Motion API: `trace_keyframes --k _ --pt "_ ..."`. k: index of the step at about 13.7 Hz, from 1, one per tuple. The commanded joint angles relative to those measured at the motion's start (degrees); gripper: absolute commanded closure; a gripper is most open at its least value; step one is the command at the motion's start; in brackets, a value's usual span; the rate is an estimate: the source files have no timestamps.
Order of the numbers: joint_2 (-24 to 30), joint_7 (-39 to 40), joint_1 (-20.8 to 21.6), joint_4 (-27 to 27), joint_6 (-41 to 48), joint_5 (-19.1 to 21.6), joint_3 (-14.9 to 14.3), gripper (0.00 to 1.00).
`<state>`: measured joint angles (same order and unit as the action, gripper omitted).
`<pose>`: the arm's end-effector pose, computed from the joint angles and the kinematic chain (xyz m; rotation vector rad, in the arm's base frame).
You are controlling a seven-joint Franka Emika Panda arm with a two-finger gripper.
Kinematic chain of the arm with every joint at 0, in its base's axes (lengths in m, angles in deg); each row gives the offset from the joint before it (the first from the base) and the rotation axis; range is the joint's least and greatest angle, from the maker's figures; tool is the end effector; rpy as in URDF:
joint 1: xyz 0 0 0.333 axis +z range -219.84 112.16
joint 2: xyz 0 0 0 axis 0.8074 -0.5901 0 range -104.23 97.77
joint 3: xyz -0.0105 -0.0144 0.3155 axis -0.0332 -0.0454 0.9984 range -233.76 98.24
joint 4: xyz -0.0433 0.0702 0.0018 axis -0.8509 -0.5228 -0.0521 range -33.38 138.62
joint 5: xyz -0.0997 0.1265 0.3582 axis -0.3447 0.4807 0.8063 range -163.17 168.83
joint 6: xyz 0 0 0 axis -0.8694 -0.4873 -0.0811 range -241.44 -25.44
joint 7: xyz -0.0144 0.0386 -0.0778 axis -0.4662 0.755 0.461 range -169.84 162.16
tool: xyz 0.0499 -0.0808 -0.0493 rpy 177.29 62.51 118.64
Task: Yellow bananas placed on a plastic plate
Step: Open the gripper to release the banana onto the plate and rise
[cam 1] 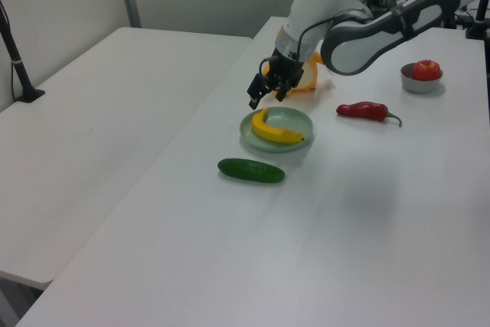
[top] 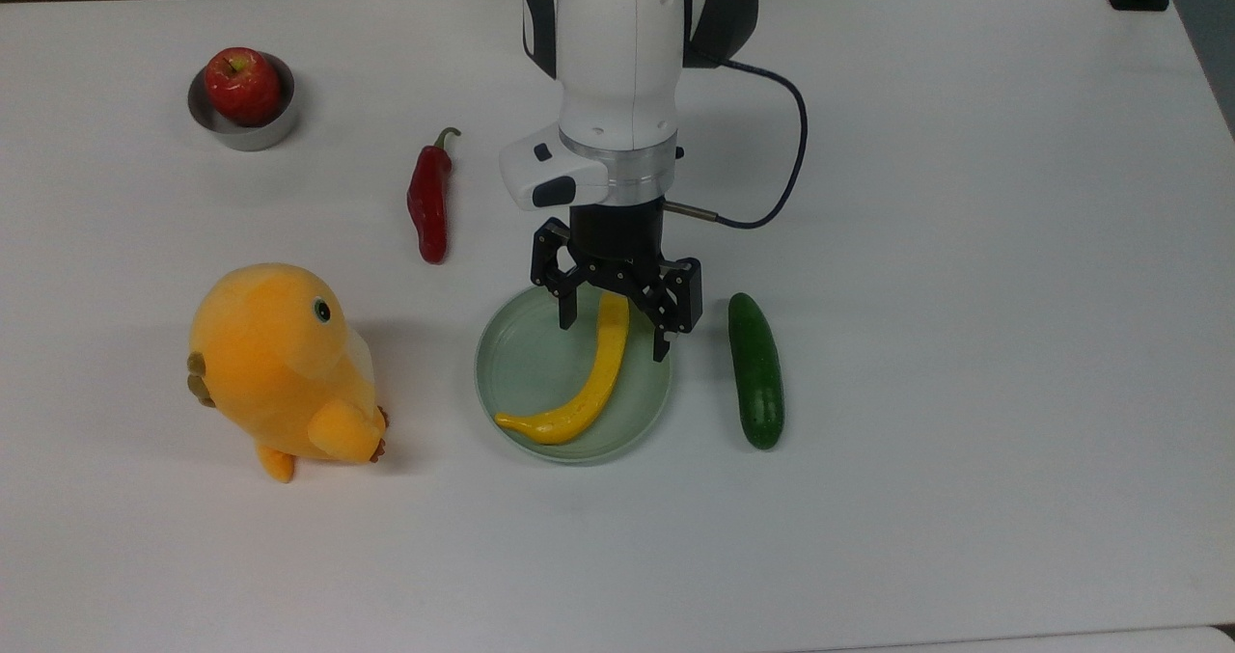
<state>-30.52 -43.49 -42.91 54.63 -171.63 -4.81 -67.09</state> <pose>0.7045 0.1449 0.4021 -2.8980 0.5877 -0.6739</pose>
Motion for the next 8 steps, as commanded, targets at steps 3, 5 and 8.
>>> trace_keyframes --k 3,5,8 --pt "10.75 6.48 1.63 2.54 20.45 1.05 0.73 0.00" --pt "15.23 13.60 1.81 5.62 24.50 1.66 2.05 0.00" --pt "22.87 23.79 1.73 9.57 33.28 3.07 2.14 0.00"
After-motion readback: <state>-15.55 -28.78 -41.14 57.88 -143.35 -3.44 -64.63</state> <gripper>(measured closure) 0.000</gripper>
